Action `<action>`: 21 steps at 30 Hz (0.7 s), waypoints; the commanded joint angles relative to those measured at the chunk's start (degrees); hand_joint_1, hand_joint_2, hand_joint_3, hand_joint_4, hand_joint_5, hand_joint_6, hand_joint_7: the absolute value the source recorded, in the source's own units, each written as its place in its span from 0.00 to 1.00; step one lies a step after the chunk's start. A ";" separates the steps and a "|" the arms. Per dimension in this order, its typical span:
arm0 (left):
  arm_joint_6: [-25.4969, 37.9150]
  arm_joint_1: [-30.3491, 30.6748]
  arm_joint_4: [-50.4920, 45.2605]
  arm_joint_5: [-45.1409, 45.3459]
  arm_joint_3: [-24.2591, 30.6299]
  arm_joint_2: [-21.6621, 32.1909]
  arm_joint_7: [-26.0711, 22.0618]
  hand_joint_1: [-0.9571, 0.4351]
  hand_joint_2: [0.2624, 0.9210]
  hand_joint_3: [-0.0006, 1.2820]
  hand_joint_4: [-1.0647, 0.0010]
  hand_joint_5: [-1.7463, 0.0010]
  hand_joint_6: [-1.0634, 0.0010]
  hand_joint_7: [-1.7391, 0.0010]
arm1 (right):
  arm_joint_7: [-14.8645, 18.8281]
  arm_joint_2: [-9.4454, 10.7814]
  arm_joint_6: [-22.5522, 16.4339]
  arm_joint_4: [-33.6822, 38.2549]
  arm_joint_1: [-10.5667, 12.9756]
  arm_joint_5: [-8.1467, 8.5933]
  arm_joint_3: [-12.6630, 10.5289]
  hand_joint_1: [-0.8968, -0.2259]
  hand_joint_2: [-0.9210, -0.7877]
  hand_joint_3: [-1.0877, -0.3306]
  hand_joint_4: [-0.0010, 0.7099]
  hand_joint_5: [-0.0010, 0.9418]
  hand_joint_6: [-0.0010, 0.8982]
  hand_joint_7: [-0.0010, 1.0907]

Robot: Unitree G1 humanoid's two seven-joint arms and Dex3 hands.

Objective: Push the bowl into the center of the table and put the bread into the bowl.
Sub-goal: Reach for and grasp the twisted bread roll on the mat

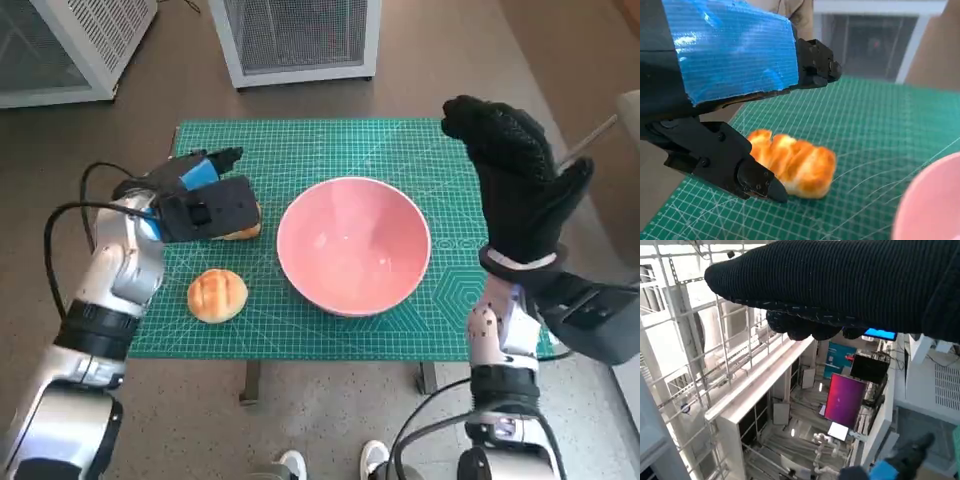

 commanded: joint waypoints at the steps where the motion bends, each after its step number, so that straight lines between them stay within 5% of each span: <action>1: -2.65 -3.83 7.68 0.80 -1.43 -1.55 1.69 0.61 0.71 0.00 0.96 1.00 0.80 0.99 | -0.57 0.60 0.37 -0.40 2.02 0.23 0.24 0.73 0.00 0.82 0.53 0.01 0.21 0.51; 21: -5.54 -9.33 27.08 1.45 -5.06 -6.16 4.63 0.60 0.75 0.01 0.94 1.00 0.79 0.99 | -1.44 1.04 0.99 -2.53 3.93 0.54 0.38 0.72 0.00 0.82 0.54 0.00 0.22 0.50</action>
